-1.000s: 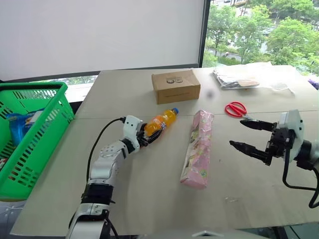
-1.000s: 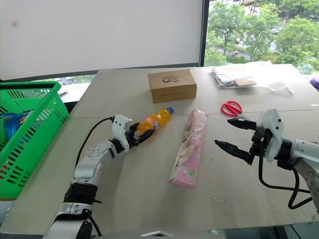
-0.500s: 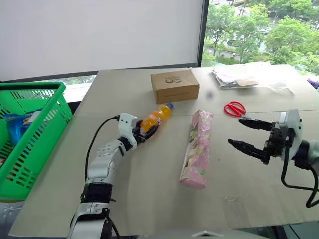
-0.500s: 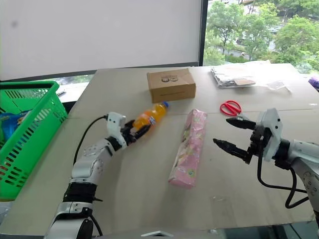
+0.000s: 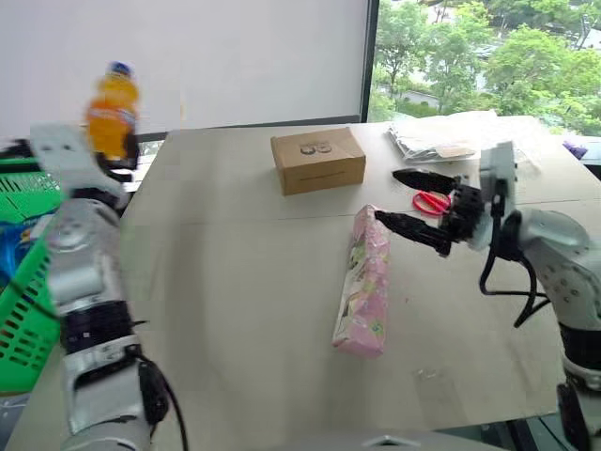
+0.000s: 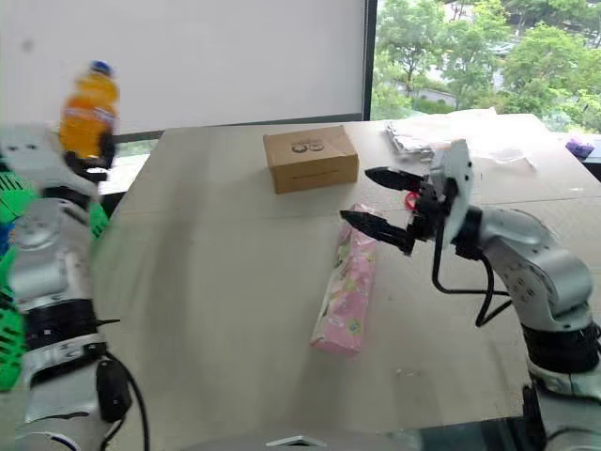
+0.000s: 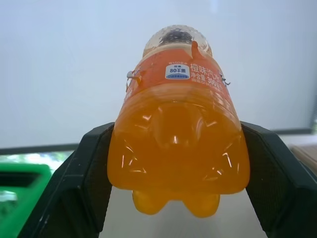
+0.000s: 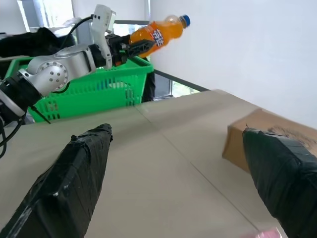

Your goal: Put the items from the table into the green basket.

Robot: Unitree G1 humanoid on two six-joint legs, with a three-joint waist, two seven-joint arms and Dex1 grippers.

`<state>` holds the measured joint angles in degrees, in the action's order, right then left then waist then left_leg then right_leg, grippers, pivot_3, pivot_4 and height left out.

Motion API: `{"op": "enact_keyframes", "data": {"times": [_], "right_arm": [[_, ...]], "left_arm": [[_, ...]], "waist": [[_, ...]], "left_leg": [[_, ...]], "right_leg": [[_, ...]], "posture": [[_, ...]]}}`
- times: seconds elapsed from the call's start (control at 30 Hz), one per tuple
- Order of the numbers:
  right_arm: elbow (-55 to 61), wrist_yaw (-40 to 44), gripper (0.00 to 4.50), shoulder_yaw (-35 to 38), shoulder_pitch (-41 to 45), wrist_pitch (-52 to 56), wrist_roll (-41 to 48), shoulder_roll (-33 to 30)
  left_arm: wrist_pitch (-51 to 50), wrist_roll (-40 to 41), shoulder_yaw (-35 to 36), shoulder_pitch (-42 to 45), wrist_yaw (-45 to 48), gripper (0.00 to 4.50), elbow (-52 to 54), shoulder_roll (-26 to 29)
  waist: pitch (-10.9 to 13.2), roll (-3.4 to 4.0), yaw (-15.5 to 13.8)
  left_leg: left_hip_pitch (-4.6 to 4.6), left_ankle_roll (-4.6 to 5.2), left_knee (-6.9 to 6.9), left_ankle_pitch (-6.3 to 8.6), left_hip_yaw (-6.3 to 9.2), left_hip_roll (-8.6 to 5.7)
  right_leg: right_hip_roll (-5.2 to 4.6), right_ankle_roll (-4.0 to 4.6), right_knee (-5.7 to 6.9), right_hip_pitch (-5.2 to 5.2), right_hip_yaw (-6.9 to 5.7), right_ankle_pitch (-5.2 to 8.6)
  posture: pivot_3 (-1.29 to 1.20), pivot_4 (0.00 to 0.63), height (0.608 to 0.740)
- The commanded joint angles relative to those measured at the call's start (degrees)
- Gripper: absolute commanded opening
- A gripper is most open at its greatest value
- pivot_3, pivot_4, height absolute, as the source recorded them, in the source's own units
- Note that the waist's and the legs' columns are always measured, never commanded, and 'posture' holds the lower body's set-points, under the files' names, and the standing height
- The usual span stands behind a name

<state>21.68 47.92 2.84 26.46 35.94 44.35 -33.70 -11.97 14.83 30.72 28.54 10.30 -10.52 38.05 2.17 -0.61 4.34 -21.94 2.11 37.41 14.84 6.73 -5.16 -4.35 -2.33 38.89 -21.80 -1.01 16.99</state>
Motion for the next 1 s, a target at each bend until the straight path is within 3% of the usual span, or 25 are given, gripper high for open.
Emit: {"op": "enact_keyframes", "data": {"times": [0.03,0.17,0.37,0.63,0.9,0.93,0.97,1.0], "right_arm": [[-1.8,2.6,4.50,-1.4,4.0,-0.3,1.1,1.8],[-4.2,5.4,4.50,-3.2,7.3,-0.4,1.2,3.9],[-6.1,7.3,4.50,-4.7,9.7,-0.5,0.6,5.8],[-6.8,7.2,4.50,-5.2,10.4,-0.6,-1.1,6.9],[-4.2,5.3,4.50,-4.5,7.9,-0.6,-2.3,6.0],[-3.8,5.0,4.50,-4.3,7.5,-0.5,-2.3,5.9],[-3.4,4.7,4.50,-4.0,7.1,-0.4,-2.3,5.7],[-3.1,4.4,4.50,-3.8,6.7,-0.4,-2.2,5.5]], "left_arm": [[2.7,-0.8,8.0,-3.3,0.6,3.02,-1.4,8.3],[3.6,-1.6,15.8,-8.9,0.2,3.02,-5.3,15.2],[1.1,1.0,20.2,-13.9,3.0,3.02,-6.7,16.0],[-0.6,2.0,15.1,-13.1,6.2,3.02,-9.6,14.8],[0.8,1.4,11.0,-10.8,8.8,3.02,-14.9,15.3],[1.0,1.2,10.9,-10.7,8.8,4.05,-15.4,15.5],[1.4,1.2,10.7,-10.3,8.6,4.44,-15.9,15.6],[1.9,1.3,10.6,-9.7,8.4,4.44,-16.4,15.7]], "waist": [[0.0,-0.05,-0.4],[-0.1,-0.09,-2.5],[-0.4,-0.67,-7.1],[-0.7,-1.16,-11.5],[-0.9,-1.39,-10.9],[-0.9,-1.43,-10.7],[-0.9,-1.45,-10.4],[-0.9,-1.46,-10.0]], "left_leg": [[0.03,0.00,-0.03,0.00,-0.02,0.00],[0.04,0.00,-0.08,0.00,-0.05,0.01],[0.05,-0.03,-0.07,0.00,0.00,0.01],[0.12,-0.14,-0.07,0.18,0.01,0.10],[0.12,-0.22,-0.11,0.14,-0.06,0.16],[0.11,-0.21,-0.12,0.13,-0.07,0.18],[0.10,-0.23,-0.13,0.11,-0.07,0.18],[0.10,-0.27,-0.14,0.09,-0.08,0.19]], "right_leg": [[0.01,0.00,0.00,-0.01,0.04,0.00],[0.12,0.01,0.01,-0.10,0.20,0.01],[0.21,0.01,0.05,-0.06,0.30,0.00],[0.33,0.19,0.08,-0.03,0.30,-0.18],[0.39,0.18,0.06,-0.08,0.33,-0.29],[0.39,0.18,0.06,-0.10,0.34,-0.29],[0.40,0.18,0.06,-0.12,0.34,-0.30],[0.39,0.18,0.06,-0.15,0.35,-0.30]], "posture": [[0.03,0.000,0.740],[0.11,0.000,0.740],[0.15,0.000,0.740],[0.14,0.000,0.740],[0.10,0.000,0.740],[0.08,0.000,0.740],[0.08,0.000,0.740],[0.07,0.000,0.740]]}}
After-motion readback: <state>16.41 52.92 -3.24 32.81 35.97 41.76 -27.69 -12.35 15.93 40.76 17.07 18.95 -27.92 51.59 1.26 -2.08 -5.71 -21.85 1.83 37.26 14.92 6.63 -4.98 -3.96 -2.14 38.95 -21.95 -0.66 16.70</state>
